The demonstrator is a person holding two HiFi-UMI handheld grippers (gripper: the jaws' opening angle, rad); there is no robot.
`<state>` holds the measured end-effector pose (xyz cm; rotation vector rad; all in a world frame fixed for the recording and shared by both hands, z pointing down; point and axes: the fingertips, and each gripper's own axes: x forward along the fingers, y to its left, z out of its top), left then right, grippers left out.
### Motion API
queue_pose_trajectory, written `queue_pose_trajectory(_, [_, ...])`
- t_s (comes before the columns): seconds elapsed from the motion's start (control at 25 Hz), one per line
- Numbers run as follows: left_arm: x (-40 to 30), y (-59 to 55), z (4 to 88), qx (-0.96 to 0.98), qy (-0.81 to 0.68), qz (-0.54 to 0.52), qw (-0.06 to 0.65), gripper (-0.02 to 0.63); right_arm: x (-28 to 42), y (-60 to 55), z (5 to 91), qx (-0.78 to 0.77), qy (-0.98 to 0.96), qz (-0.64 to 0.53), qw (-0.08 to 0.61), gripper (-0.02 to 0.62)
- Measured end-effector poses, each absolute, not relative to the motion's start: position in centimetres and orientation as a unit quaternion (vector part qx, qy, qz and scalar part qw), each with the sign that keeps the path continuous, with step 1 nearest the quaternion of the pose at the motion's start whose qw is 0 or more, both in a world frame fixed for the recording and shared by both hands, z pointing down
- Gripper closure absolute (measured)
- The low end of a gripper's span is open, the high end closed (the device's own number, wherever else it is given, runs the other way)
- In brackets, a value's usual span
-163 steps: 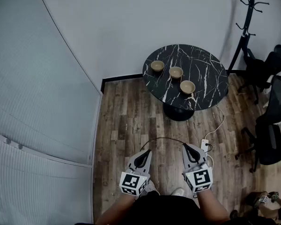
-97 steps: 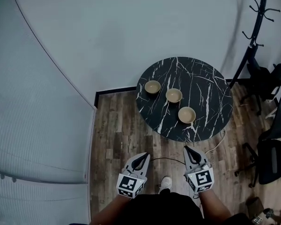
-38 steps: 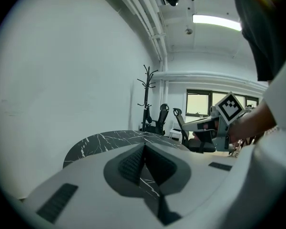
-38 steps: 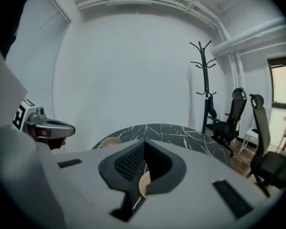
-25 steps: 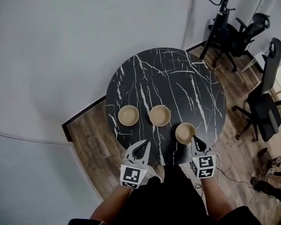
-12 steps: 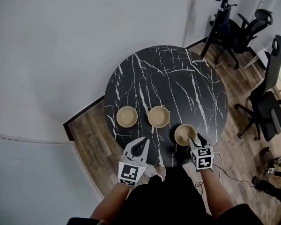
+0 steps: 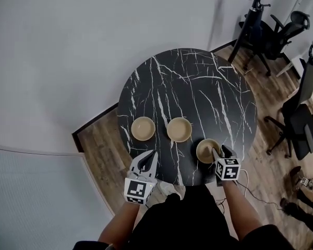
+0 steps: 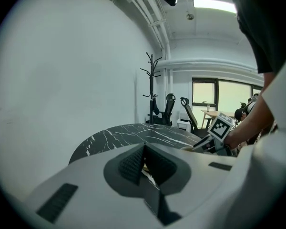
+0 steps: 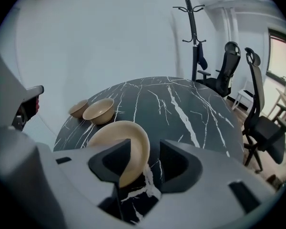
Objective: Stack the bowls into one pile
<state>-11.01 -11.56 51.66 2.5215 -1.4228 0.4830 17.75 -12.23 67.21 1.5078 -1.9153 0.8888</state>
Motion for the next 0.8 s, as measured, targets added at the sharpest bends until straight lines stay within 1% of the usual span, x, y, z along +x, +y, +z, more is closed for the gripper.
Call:
queue_pose_trajectory(0.28, [-11.8, -12.2, 51.7, 0.848, -0.493, 0.162, 0.108, 0.594, 17.5, -12.8, 68.3, 0.542, -0.718, 0.333, 0.283, 0.414])
queue_pose_trajectory(0.4, [-11.6, -12.1, 52.1, 0.848, -0.491, 0.163, 0.113, 0.594, 17.3, -13.0, 68.6, 0.540, -0.722, 0.323, 0.287, 0.453])
queue_pose_trajectory(0.56, [-11.4, -11.7, 52.1, 0.850, -0.489, 0.163, 0.111, 0.594, 17.1, -13.3, 68.8, 0.540, -0.725, 0.327, 0.274, 0.544])
queue_pose_trajectory(0.8, [-12.4, -11.4, 52.1, 0.844, -0.500, 0.161, 0.112, 0.594, 16.8, -13.3, 68.7, 0.536, -0.726, 0.352, 0.248, 0.569])
